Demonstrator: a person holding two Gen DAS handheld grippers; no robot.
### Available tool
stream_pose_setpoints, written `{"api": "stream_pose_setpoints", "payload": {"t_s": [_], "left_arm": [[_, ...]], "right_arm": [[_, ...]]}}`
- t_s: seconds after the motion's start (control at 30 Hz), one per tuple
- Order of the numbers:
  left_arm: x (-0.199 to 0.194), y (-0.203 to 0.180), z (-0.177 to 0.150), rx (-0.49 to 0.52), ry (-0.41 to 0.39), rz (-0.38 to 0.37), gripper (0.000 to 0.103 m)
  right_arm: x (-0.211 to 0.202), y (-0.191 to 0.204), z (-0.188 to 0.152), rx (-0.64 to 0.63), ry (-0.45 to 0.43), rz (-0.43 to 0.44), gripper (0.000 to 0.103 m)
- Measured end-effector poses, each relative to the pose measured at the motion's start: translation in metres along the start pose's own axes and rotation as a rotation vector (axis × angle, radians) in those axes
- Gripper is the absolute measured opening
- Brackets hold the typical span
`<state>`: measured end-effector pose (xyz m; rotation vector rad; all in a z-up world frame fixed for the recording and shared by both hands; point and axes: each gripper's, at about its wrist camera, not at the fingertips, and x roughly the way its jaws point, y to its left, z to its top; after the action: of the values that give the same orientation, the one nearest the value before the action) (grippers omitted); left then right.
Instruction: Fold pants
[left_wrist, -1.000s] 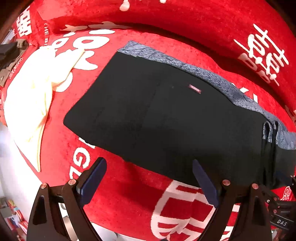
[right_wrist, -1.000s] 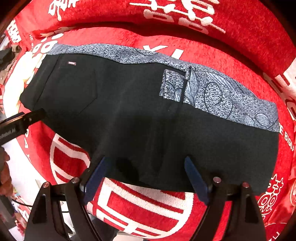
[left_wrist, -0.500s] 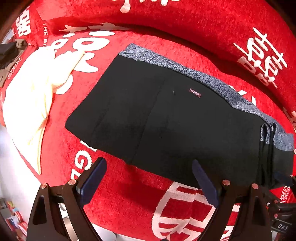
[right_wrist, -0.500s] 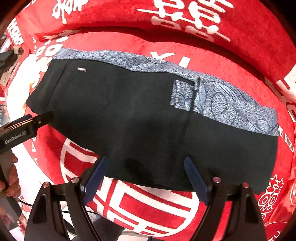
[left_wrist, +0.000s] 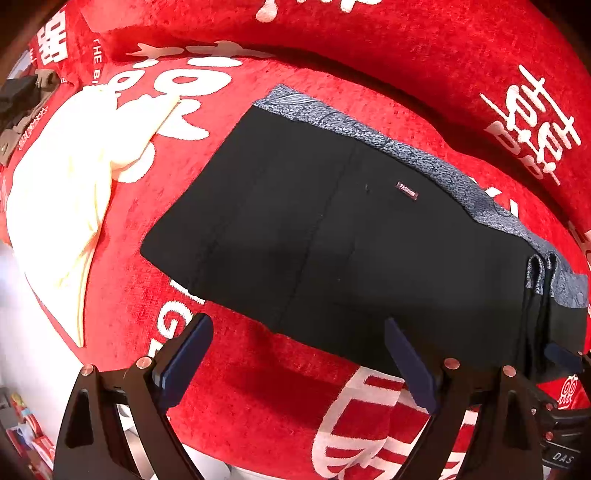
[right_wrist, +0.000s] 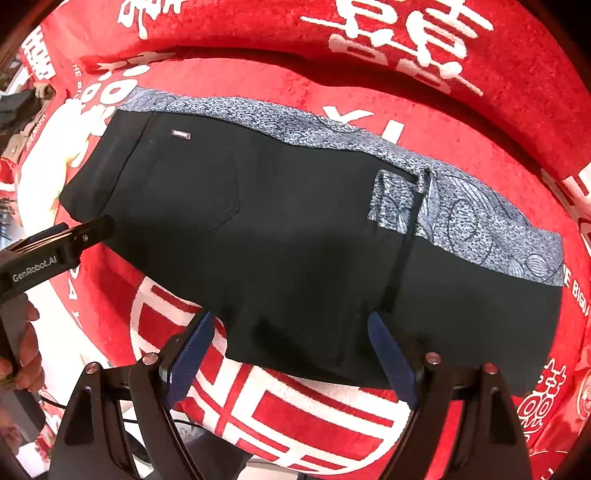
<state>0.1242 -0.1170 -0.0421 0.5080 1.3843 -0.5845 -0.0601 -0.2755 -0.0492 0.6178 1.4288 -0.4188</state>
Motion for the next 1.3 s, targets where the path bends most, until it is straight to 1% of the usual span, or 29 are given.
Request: {"api": "stream_pose_setpoints", "payload": {"t_s": [0.1,0.23,0.5,0.57,0.6,0.63,0.67,0.73,0.83,0.97,1.1,1.17,1.2,1.23,1.27,1.3], "left_arm": [[0.002,0.004,0.0,-0.004,0.001,-0.007,0.094],[0.005,0.015,0.0,-0.036,0.009,-0.049,0.094],[0.009,0.051,0.0,-0.148,-0.007,-0.174,0.094],[0.011,0.065,0.0,-0.187,-0.022,-0.244,0.094],[0.013,0.073,-0.001,-0.214,-0.03,-0.291,0.094],[0.018,0.084,-0.002,-0.258,-0.034,-0.375,0.094],[0.021,0.089,-0.002,-0.282,-0.032,-0.422,0.094],[0.033,0.099,-0.003,-0.332,-0.018,-0.542,0.094],[0.046,0.103,-0.002,-0.35,-0.016,-0.607,0.094],[0.047,0.103,0.002,-0.332,-0.059,-0.644,0.094],[0.04,0.098,0.012,-0.351,-0.081,-0.695,0.094],[0.029,0.089,0.018,-0.318,-0.139,-0.715,0.094],[0.028,0.085,0.02,-0.303,-0.149,-0.702,0.094],[0.032,0.079,0.024,-0.288,-0.139,-0.656,0.094],[0.04,0.075,0.027,-0.288,-0.106,-0.613,0.094],[0.046,0.074,0.028,-0.294,-0.086,-0.587,0.091]], "right_arm": [[0.0,0.002,0.0,-0.006,0.001,0.026,0.088],[0.0,0.004,0.0,-0.017,-0.001,0.042,0.088],[0.016,-0.021,-0.014,0.092,0.001,0.179,0.088],[0.019,-0.022,-0.015,0.083,-0.001,0.187,0.088],[0.02,-0.022,-0.015,0.079,-0.003,0.188,0.088],[0.02,-0.022,-0.015,0.075,-0.005,0.189,0.088],[0.021,-0.023,-0.016,0.076,-0.006,0.192,0.088],[0.021,-0.026,-0.016,0.084,-0.012,0.205,0.088],[0.021,-0.03,-0.017,0.1,-0.021,0.228,0.088],[0.02,-0.03,-0.018,0.095,-0.026,0.233,0.088],[0.02,-0.03,-0.02,0.078,-0.03,0.23,0.088],[0.02,-0.03,-0.02,0.073,-0.029,0.232,0.088],[0.021,-0.028,-0.02,0.073,-0.029,0.232,0.088],[0.022,-0.028,-0.019,0.071,-0.028,0.234,0.088],[0.023,-0.028,-0.019,0.069,-0.025,0.236,0.088],[0.023,-0.027,-0.018,0.069,-0.023,0.237,0.088]]}}
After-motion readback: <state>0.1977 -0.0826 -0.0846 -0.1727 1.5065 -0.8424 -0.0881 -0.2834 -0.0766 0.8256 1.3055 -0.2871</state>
